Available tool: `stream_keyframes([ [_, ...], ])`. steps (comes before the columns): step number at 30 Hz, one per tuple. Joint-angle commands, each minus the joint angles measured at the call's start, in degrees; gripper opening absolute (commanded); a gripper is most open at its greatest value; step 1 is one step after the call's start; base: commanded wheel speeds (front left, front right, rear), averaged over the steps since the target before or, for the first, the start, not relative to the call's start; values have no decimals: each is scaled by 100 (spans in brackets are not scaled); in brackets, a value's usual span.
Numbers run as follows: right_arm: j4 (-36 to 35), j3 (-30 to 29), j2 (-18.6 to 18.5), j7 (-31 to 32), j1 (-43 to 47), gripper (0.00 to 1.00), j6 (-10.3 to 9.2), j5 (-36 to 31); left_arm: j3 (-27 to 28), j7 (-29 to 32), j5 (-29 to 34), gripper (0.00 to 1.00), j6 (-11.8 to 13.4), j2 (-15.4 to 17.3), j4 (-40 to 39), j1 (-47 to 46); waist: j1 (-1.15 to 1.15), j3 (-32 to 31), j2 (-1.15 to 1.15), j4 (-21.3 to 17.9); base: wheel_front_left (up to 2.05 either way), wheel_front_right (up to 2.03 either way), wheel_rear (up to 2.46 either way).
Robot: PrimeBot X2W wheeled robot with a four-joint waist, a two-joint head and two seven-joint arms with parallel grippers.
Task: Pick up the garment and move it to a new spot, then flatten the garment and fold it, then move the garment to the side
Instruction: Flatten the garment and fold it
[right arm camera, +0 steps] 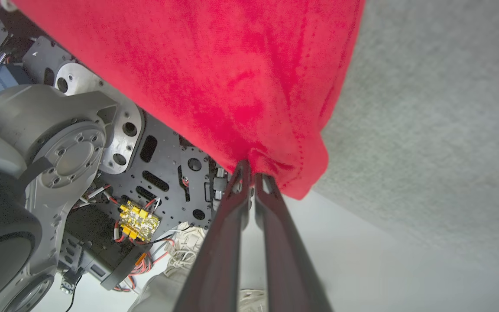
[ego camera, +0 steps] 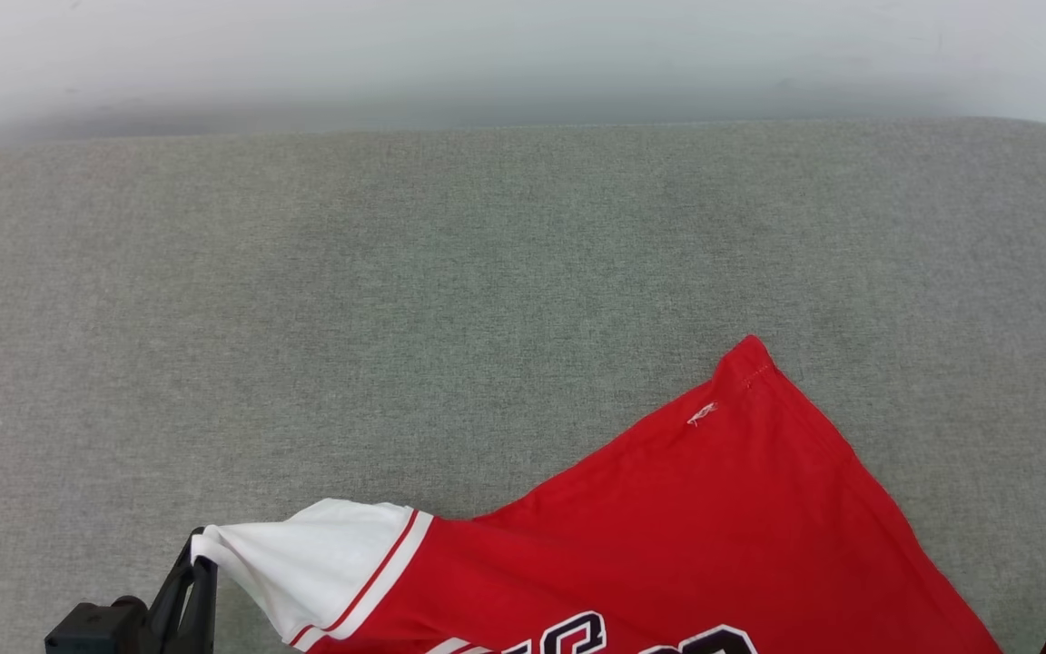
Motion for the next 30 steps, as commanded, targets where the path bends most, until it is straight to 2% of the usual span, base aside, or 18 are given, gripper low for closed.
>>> stream_keyframes([
  [1, 55, -208, 77, -89, 54, 100, -6, -61, 7, 11, 1, 0, 14, 18, -24, 6, 1, 8, 0, -12, 0, 0, 0],
  [9, -116, -1552, 70, -315, -298, 100, -5, -312, -33, 21, 25, 0, -2, 3, -30, -106, 1, 49, 0, 63, 0, 0, 0],
  [12, -323, -1990, 113, -156, -594, 100, -6, -473, -65, 17, 52, 0, -17, -39, -27, -169, 1, 114, 0, 134, 0, 0, 0],
  [16, -677, -2244, 235, 313, -1128, 100, -5, -695, -145, 26, 89, 0, -87, -101, 20, -333, 1, 258, 0, 281, 0, 0, 0],
  [23, -1028, -1950, 628, 1299, -2223, 100, -5, -1129, -252, 12, 161, 0, -158, -219, 88, -597, 1, 514, 0, 491, 0, 0, 0],
  [30, -557, -1038, 1316, 2045, -3531, 100, -5, -1425, -330, -11, 230, 0, -234, -358, 172, -857, 1, 829, 0, 708, 0, 0, 0],
])
